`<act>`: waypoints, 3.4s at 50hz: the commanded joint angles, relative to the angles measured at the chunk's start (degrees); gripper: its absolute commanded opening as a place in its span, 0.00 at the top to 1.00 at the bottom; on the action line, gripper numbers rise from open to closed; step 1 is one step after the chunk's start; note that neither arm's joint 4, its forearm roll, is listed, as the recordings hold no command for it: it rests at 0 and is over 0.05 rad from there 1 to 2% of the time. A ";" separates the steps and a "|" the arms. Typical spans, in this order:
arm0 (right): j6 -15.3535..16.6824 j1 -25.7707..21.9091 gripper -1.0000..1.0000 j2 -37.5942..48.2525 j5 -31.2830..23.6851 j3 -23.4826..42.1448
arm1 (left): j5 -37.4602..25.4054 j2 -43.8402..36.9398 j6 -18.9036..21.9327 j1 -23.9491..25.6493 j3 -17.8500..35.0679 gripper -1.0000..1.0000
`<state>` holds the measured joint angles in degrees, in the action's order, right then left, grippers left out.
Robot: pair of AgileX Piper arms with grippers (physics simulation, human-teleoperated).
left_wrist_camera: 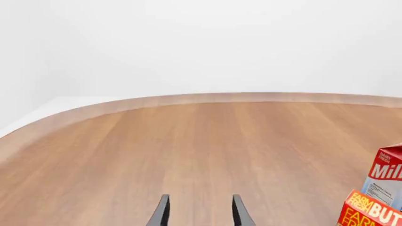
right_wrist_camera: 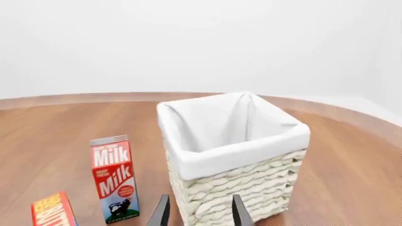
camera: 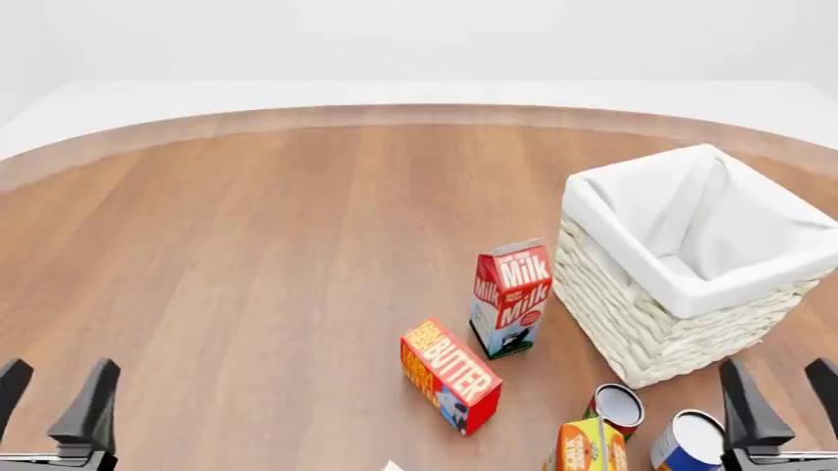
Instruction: Pick up the cream cheese box and the butter, and put them in the basket.
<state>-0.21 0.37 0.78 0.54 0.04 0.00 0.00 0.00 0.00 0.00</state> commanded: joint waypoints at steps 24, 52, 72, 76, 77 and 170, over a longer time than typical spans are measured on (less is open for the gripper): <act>3.43 -7.95 0.00 9.78 -6.27 12.87 | 0.00 0.00 0.00 0.00 0.00 0.00; -0.67 -26.36 0.00 29.79 -23.74 41.52 | 0.00 0.00 0.00 0.00 0.00 0.00; 1.98 -33.93 0.00 46.15 -31.82 56.12 | 0.00 0.00 0.00 0.00 0.00 0.00; 3.06 -35.60 0.00 49.21 -32.89 58.16 | 0.00 0.00 0.00 0.00 0.00 0.00; 2.73 -35.83 0.00 50.36 -33.28 58.78 | 0.00 0.00 0.00 0.00 0.00 0.00; -3.67 -39.76 0.00 73.04 -23.76 49.75 | 0.00 0.00 0.00 0.00 0.00 0.00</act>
<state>-2.78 -39.13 70.91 -25.26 51.79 0.00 0.00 0.00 0.00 0.00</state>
